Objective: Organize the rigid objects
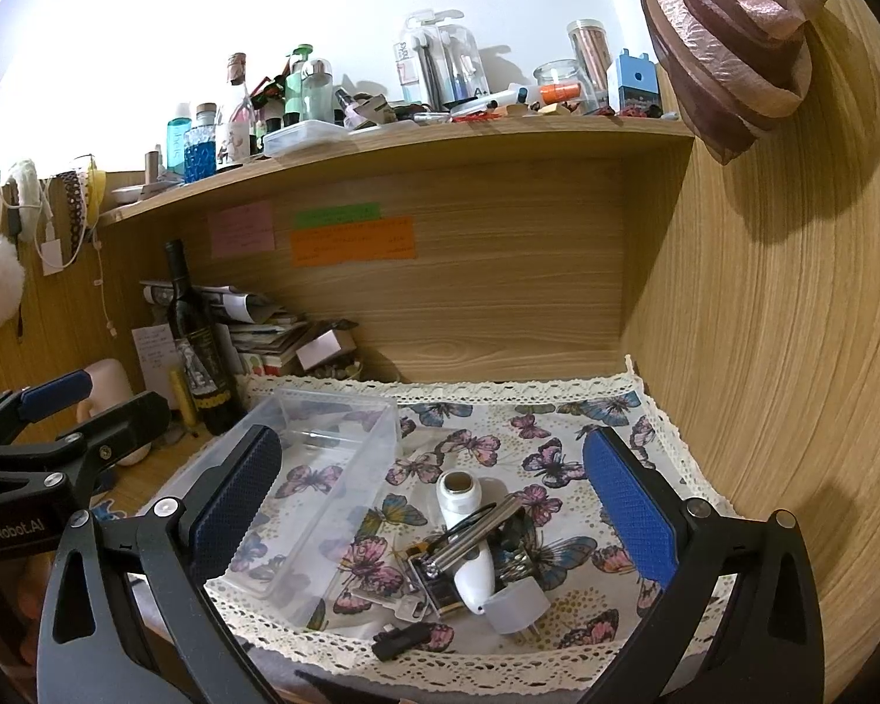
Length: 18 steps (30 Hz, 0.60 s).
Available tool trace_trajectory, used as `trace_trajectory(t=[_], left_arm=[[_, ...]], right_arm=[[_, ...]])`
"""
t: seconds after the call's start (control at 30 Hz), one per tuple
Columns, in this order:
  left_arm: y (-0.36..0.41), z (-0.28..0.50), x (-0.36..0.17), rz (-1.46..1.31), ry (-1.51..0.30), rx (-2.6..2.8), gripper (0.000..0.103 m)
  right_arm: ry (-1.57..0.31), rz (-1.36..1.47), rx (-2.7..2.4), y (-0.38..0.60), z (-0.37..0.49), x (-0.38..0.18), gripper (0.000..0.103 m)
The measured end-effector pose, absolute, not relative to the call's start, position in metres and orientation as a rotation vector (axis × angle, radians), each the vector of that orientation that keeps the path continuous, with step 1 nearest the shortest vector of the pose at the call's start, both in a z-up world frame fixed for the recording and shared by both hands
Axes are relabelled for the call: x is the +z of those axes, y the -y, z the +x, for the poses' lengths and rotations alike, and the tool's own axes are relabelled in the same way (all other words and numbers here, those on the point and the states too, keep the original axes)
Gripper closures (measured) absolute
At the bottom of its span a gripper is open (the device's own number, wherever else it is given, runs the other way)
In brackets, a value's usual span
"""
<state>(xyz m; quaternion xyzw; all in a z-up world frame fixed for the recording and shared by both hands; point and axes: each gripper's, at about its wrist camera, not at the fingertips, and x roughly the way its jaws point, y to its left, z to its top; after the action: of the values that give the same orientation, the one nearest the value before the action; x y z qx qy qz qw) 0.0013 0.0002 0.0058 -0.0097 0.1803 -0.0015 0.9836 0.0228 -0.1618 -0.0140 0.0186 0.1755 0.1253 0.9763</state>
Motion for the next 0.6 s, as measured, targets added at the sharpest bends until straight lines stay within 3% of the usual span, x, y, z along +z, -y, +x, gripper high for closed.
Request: trace_trajectory(t=[0.6], left_arm=[[-0.0016,-0.0002,0.0062,-0.017,-0.356,-0.003,0.0]], right_arm=[[-0.354,0.039,0.253,0.1614,0.0216,-0.0136,0.0]])
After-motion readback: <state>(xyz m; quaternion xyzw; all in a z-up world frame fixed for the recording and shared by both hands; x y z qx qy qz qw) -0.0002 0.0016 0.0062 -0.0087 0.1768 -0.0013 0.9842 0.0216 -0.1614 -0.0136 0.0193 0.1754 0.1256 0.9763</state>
